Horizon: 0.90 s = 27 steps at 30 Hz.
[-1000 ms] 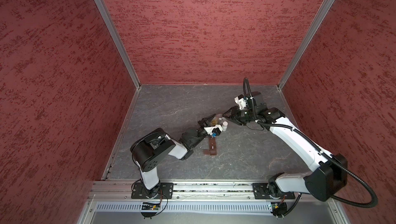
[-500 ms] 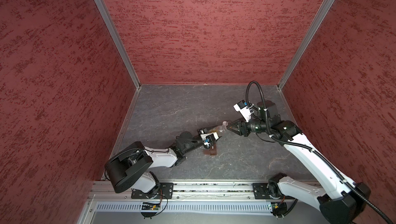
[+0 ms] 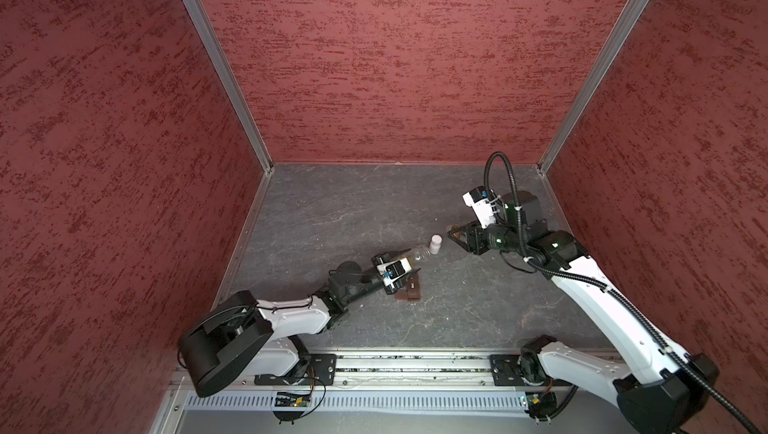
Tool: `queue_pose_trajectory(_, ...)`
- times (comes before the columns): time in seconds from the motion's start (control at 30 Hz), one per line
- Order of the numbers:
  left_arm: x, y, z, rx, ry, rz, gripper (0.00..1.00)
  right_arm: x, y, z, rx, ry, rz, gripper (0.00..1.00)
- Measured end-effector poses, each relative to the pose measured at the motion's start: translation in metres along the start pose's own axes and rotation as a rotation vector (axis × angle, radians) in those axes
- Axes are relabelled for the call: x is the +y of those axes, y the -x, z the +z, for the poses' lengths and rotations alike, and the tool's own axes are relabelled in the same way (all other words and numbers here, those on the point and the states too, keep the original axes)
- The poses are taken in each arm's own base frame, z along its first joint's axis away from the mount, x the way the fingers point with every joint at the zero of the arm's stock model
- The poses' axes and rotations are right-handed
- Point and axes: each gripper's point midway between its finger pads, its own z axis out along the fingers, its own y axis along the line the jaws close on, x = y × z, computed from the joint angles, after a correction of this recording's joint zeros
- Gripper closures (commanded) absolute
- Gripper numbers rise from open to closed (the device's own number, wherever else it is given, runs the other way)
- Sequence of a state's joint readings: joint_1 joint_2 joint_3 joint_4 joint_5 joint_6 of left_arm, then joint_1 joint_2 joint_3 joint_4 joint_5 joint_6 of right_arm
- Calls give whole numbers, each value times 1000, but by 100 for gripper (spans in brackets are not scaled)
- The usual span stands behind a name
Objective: Sort the pills into containers
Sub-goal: 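Lift the unscrewed lid off the bottle with the right gripper, then set the lid down with the right gripper while the left gripper carries the bottle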
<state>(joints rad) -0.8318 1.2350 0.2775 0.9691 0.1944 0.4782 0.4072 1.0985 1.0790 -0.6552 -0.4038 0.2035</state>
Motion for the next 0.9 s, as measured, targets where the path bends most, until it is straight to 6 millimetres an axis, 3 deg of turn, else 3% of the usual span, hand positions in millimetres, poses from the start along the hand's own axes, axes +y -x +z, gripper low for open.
queue_pose_trajectory(0.17,9,11,-27,-9,82,-29,100,-42,-13,3,-2,-198,212,71)
queue_pose_trajectory(0.47,15,6,-65,20,177,-125,100,-116,-114,40,218,-484,478,71)
queue_pose_trajectory(0.57,15,3,-70,39,188,-142,100,-132,-135,54,271,-538,510,71)
queue_pose_trajectory(0.9,10,-8,-72,90,182,-165,100,-166,-151,91,329,-634,509,66)
